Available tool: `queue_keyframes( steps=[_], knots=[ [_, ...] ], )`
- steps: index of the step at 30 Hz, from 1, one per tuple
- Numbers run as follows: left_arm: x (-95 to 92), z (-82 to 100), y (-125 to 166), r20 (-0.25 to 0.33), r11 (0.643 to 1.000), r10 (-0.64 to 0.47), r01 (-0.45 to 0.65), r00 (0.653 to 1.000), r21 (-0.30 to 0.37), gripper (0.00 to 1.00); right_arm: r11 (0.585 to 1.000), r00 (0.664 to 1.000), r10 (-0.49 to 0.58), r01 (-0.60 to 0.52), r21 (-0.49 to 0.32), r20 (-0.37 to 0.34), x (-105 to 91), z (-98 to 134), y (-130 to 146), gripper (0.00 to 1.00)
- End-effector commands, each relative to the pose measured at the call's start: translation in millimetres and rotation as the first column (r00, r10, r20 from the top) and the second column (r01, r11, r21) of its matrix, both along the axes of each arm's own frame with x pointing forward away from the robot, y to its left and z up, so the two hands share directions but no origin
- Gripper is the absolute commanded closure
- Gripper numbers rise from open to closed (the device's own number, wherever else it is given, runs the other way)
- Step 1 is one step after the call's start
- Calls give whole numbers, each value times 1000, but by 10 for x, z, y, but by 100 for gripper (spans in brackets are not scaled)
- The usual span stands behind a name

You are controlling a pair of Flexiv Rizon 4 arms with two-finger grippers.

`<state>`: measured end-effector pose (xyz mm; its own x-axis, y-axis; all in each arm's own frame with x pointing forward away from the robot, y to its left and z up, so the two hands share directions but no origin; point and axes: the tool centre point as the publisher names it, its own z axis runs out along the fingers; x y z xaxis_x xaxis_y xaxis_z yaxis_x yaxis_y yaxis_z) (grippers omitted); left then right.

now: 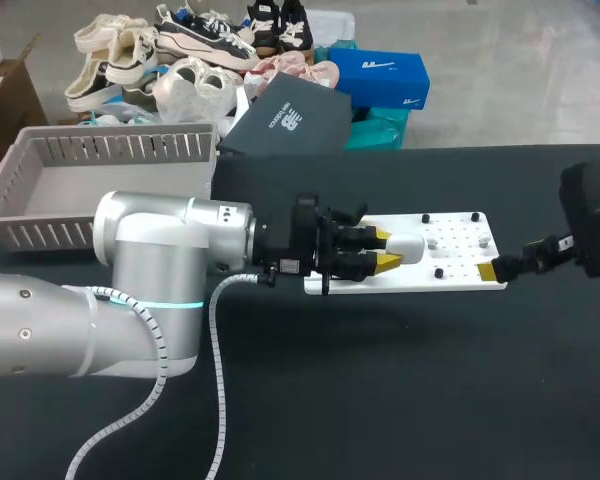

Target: Pick up each earbud case from the left stands, insert the matching earbuds, close the lid, and place the case in the box.

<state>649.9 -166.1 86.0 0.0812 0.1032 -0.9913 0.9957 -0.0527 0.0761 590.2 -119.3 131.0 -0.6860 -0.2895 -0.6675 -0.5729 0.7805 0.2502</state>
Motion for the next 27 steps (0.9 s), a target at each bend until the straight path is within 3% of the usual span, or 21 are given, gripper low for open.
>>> queue_keyframes(
  steps=[1,12,27],
  knots=[
    [48,-23,-25,-2,1000,-10,10,1000,4,100,998,999,-47,48,-52,17,6,-22,143,0],
    [48,-23,-25,-2,1000,-10,10,1000,4,100,997,1000,-16,14,-77,-17,3,-83,418,0],
    [48,-23,-25,-2,1000,-10,10,1000,4,100,993,997,-43,35,-116,-68,298,-258,600,0]
  ],
)
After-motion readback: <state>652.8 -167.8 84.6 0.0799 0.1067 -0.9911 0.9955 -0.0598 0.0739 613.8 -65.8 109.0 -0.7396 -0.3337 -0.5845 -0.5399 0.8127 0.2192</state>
